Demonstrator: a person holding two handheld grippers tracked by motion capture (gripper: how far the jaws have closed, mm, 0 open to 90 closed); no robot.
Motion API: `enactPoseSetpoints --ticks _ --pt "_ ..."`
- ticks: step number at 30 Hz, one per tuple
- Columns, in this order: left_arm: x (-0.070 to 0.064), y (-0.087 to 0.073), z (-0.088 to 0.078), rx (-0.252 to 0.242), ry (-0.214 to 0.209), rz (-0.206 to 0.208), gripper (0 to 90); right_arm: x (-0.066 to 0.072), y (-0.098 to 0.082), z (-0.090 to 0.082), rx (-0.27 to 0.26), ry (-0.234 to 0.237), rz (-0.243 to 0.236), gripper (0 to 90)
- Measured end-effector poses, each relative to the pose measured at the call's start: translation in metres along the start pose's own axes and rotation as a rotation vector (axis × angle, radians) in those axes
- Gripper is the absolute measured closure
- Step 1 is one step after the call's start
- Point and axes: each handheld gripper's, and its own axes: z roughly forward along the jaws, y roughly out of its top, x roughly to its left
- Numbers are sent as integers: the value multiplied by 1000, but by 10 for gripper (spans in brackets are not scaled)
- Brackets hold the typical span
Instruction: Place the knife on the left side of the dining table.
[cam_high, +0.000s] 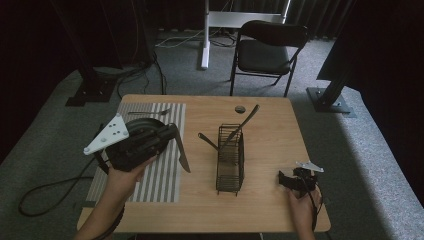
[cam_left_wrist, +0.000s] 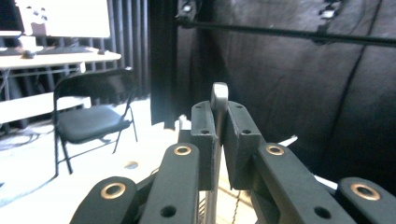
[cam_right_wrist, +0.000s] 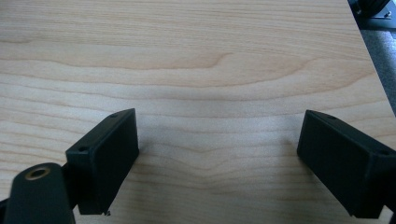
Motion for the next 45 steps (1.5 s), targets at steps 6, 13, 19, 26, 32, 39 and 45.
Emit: enactPoseSetpoints --ticks 6,13,19,26,32,39,45 --pt "16 -15 -6 38 93 -32 839 0 0 0 1 0 0 116" --pt "30 -35 -11 71 160 -50 839 0 0 0 2 0 1 116" --pt "41 -53 -13 105 215 -75 839 0 0 0 0 0 1 116" --pt "50 -67 -9 107 233 -118 839 0 0 0 -1 0 2 116" --pt "56 -79 3 111 249 -138 839 0 0 0 0 0 0 116" --pt "62 -89 18 132 258 -155 839 0 0 0 0 0 1 116" --pt "67 -100 25 139 283 -165 839 0 0 0 0 0 1 116"
